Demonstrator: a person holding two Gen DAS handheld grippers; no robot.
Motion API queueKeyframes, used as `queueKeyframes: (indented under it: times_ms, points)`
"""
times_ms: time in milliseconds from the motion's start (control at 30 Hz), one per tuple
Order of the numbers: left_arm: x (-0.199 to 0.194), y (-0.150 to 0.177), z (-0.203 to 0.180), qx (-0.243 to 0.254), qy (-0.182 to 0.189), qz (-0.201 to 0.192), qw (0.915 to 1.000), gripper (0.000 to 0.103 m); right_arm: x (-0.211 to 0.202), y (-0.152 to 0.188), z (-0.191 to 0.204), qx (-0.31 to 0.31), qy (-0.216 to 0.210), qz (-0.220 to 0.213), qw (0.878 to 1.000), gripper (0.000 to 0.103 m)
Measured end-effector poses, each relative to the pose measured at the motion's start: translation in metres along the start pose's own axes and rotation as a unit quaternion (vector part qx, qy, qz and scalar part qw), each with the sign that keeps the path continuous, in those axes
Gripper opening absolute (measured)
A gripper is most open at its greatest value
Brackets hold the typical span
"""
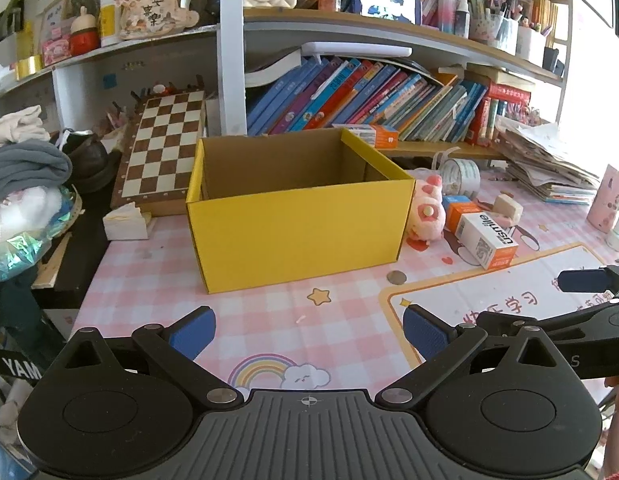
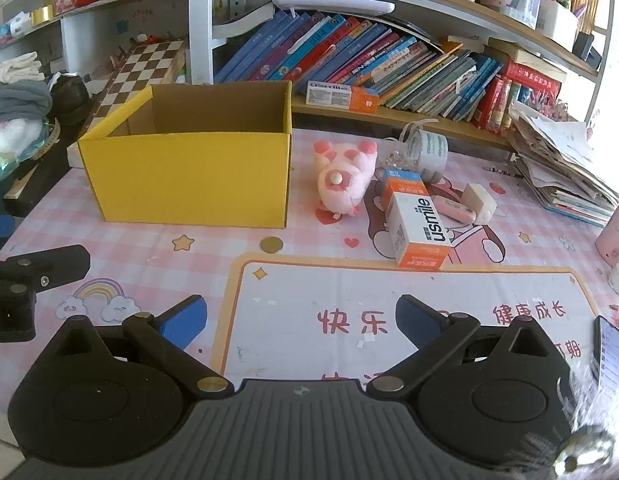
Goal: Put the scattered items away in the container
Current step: 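Move the right tool toward the usmile toothpaste box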
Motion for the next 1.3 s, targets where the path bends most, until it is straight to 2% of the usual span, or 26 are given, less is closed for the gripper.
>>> queueKeyframes:
  times_ms: [800, 1300]
  points:
    - [0.027, -0.012, -0.046, -0.008, -0.004, 0.019, 0.9998, 0.101, 0.021, -0.009, -0.051, -0.001, -0.012, 0.013, 1.0, 0.103]
    - [0.061, -0.027, -0.098, -0.029, -0.001, 0.031, 0.9991, 0.101, 0.046, -0.017, -0.113, -0.014, -0.017, 0.028, 0.999, 0.103]
Point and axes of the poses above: each gripper's, at about its wrist camera, not at the fingertips, and x roughly the way its jaws point, z to its left, y to its underside, the point moved 8 cm from there along x, roughly the way its jaws point
